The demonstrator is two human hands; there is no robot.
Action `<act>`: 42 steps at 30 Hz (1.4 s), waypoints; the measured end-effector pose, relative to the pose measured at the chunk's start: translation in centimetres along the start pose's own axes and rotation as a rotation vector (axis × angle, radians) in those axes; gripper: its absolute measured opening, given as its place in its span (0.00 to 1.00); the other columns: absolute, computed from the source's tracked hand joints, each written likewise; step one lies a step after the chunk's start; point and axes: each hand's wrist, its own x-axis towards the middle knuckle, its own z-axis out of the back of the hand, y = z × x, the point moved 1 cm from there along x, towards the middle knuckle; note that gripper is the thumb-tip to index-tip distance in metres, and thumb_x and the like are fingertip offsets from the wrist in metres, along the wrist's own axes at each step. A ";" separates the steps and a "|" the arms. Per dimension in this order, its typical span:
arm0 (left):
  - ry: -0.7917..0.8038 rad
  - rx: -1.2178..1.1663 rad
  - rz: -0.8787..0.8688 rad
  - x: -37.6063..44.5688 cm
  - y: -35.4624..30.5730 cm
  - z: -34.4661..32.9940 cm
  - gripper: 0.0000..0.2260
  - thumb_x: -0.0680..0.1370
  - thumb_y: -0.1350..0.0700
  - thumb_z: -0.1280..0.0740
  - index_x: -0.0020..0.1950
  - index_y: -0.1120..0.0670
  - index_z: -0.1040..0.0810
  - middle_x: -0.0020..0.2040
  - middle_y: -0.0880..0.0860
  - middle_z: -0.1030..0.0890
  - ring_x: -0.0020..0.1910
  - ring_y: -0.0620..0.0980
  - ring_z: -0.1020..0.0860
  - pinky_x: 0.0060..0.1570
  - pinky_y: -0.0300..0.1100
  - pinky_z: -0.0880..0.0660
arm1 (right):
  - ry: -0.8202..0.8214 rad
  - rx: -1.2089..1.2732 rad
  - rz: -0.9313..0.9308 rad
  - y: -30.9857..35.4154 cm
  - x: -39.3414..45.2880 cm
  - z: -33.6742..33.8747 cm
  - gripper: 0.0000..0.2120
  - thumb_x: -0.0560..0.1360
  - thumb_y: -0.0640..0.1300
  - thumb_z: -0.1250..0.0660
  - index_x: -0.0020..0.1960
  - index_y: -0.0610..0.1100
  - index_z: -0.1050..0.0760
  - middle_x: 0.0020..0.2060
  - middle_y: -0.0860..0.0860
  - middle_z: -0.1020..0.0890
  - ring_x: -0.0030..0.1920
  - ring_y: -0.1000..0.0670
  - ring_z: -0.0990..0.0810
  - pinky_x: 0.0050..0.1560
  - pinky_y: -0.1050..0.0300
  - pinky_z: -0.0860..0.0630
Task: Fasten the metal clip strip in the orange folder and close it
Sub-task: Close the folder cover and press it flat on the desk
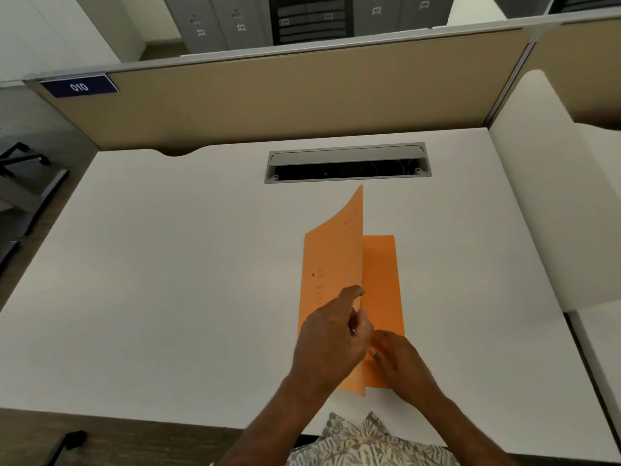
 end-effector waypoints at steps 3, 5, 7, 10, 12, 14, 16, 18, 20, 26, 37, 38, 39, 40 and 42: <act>0.030 0.036 -0.019 0.2 -0.8 -0.4 0.14 0.79 0.56 0.34 0.65 0.48 0.24 0.33 0.45 0.23 0.27 0.36 0.27 0.32 0.28 0.30 | 0.011 0.023 -0.005 0.0 -0.1 0.0 0.07 0.80 0.43 0.39 0.53 0.43 0.23 0.49 0.48 0.18 0.49 0.46 0.20 0.50 0.44 0.23; 0.019 0.036 0.008 0.2 -0.5 0.8 0.15 0.78 0.57 0.34 0.64 0.48 0.25 0.31 0.45 0.25 0.26 0.41 0.26 0.32 0.40 0.24 | -0.008 -0.016 -0.051 -0.3 -0.2 -0.3 0.14 0.80 0.45 0.37 0.64 0.42 0.25 0.61 0.47 0.21 0.61 0.44 0.23 0.60 0.46 0.25; -0.043 0.024 0.047 0.0 0.5 2.8 0.16 0.77 0.59 0.32 0.63 0.47 0.24 0.30 0.47 0.23 0.27 0.45 0.24 0.31 0.47 0.22 | -0.020 -0.049 -0.096 -0.5 -0.5 -0.5 0.20 0.80 0.47 0.37 0.70 0.41 0.29 0.68 0.45 0.25 0.67 0.45 0.28 0.67 0.49 0.30; -0.154 0.018 0.078 -1.1 2.5 6.7 0.17 0.76 0.62 0.29 0.61 0.46 0.24 0.31 0.45 0.21 0.29 0.45 0.20 0.30 0.42 0.20 | -0.022 -0.080 -0.089 -0.6 -0.6 -0.8 0.21 0.81 0.49 0.39 0.71 0.42 0.31 0.69 0.44 0.26 0.68 0.45 0.29 0.67 0.50 0.32; -0.212 0.033 0.096 -1.9 4.0 9.0 0.17 0.76 0.63 0.29 0.61 0.46 0.24 0.32 0.44 0.20 0.31 0.44 0.19 0.30 0.36 0.21 | -0.038 -0.096 -0.084 -0.8 -0.5 -1.0 0.21 0.80 0.50 0.38 0.70 0.41 0.30 0.68 0.44 0.26 0.67 0.44 0.28 0.67 0.50 0.31; -0.256 0.051 0.140 -2.4 5.4 10.4 0.17 0.76 0.62 0.29 0.61 0.46 0.25 0.34 0.45 0.20 0.34 0.44 0.18 0.33 0.33 0.22 | -0.059 -0.106 -0.079 -0.9 -0.4 -1.2 0.21 0.80 0.50 0.38 0.70 0.41 0.29 0.68 0.44 0.25 0.67 0.44 0.27 0.66 0.50 0.30; -0.279 0.054 0.168 -2.7 6.2 11.2 0.17 0.77 0.62 0.29 0.61 0.46 0.25 0.34 0.45 0.19 0.36 0.44 0.18 0.35 0.32 0.22 | -0.063 -0.110 -0.078 -1.0 -0.3 -1.2 0.21 0.80 0.50 0.38 0.70 0.41 0.29 0.68 0.44 0.25 0.67 0.44 0.28 0.66 0.50 0.30; -0.279 0.019 0.167 -2.9 6.3 11.3 0.17 0.76 0.61 0.30 0.61 0.46 0.25 0.38 0.45 0.19 0.37 0.45 0.18 0.35 0.29 0.23 | -0.056 -0.112 -0.072 -1.0 -0.1 -1.2 0.21 0.80 0.49 0.38 0.70 0.41 0.29 0.68 0.44 0.25 0.67 0.45 0.28 0.67 0.51 0.31; -0.263 -0.029 0.139 -2.9 5.8 10.6 0.17 0.76 0.61 0.29 0.62 0.46 0.26 0.40 0.44 0.19 0.37 0.44 0.18 0.36 0.27 0.24 | -0.047 -0.095 -0.065 -1.0 -0.1 -1.0 0.20 0.80 0.48 0.37 0.70 0.41 0.29 0.68 0.44 0.25 0.67 0.45 0.28 0.68 0.52 0.32; -0.147 -0.188 0.059 -2.1 3.2 5.0 0.19 0.77 0.57 0.28 0.63 0.40 0.28 0.40 0.45 0.18 0.37 0.43 0.17 0.36 0.33 0.21 | -0.100 0.113 -0.109 -0.7 -0.5 -0.1 0.17 0.80 0.48 0.38 0.67 0.44 0.25 0.64 0.48 0.21 0.61 0.51 0.23 0.63 0.56 0.29; 0.123 0.083 -0.084 0.4 0.5 -6.6 0.19 0.79 0.45 0.38 0.69 0.46 0.31 0.44 0.49 0.17 0.40 0.49 0.18 0.37 0.45 0.21 | -0.207 0.805 -0.418 1.4 -2.0 3.2 0.24 0.81 0.59 0.48 0.48 0.49 0.16 0.41 0.43 0.13 0.42 0.44 0.14 0.40 0.53 0.18; 0.151 0.090 -0.081 0.5 0.8 -7.2 0.19 0.79 0.44 0.39 0.69 0.46 0.31 0.44 0.49 0.17 0.40 0.50 0.18 0.37 0.45 0.22 | -0.224 0.814 -0.437 1.1 -2.2 3.2 0.24 0.81 0.59 0.47 0.47 0.47 0.16 0.40 0.41 0.14 0.41 0.43 0.14 0.40 0.51 0.18; 0.169 0.094 -0.076 0.5 1.3 -7.9 0.19 0.79 0.43 0.39 0.69 0.46 0.31 0.44 0.49 0.17 0.41 0.50 0.18 0.38 0.44 0.22 | -0.239 0.804 -0.437 0.8 -2.2 3.1 0.23 0.81 0.58 0.45 0.46 0.45 0.17 0.41 0.39 0.15 0.41 0.42 0.15 0.42 0.48 0.19; 0.178 0.100 -0.074 0.5 1.9 -8.5 0.19 0.79 0.43 0.39 0.69 0.47 0.30 0.45 0.48 0.17 0.42 0.49 0.18 0.39 0.45 0.22 | -0.253 0.770 -0.427 0.3 -2.3 3.0 0.21 0.80 0.57 0.42 0.46 0.43 0.18 0.41 0.38 0.16 0.40 0.41 0.16 0.42 0.45 0.21; 0.172 0.131 -0.090 0.1 3.6 -9.5 0.17 0.80 0.45 0.39 0.67 0.49 0.26 0.50 0.49 0.17 0.48 0.50 0.18 0.42 0.46 0.21 | -0.275 0.632 -0.414 -0.7 -2.2 2.6 0.15 0.79 0.53 0.37 0.47 0.43 0.19 0.39 0.41 0.15 0.39 0.41 0.17 0.42 0.44 0.21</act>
